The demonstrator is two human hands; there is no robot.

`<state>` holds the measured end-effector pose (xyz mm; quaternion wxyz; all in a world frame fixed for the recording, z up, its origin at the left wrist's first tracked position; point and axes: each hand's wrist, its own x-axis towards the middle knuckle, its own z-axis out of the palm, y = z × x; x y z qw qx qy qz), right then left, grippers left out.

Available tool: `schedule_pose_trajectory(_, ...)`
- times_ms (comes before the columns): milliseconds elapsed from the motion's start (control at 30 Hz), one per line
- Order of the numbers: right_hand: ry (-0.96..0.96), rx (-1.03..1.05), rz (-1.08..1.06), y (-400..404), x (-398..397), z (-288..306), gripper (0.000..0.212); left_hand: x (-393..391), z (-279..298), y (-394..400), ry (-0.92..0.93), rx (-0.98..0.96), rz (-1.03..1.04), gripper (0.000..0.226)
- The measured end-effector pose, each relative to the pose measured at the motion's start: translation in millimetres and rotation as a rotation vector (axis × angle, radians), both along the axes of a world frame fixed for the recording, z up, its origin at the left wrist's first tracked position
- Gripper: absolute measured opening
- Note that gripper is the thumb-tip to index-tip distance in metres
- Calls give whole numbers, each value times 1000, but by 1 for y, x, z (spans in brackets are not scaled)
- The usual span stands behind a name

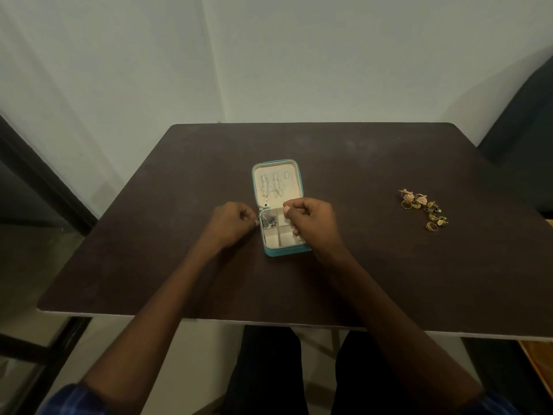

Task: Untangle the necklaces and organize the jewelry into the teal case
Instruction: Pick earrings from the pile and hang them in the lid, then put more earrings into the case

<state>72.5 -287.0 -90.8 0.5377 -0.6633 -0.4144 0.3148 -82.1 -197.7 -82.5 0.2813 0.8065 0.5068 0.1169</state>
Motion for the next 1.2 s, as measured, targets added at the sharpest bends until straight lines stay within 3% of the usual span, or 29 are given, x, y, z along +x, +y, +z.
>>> schedule_pose_trajectory(267, -1, 8, 8, -2, -1, 1, 11, 7, 7, -10, -23, 139, 9, 9)
schedule_pose_trajectory(433, -7, 8, 14, -2, -1, 1, 11, 13, 7, -16, -60, 152, 6, 3)
schedule_pose_trajectory(933, 7, 10, 13, -3, 0, 2, 11, 25, 4, -22, 42, 173, 22, 15)
schedule_pose_trajectory(1033, 83, 55, 10, -8, 4, 8, 8, 37, 7, -28, 6, 275, 53, 18)
schedule_pose_trajectory(1200, 32, 125, -26, -20, 32, 17, 9, 76, 14, -39, -95, 425, -4, 23)
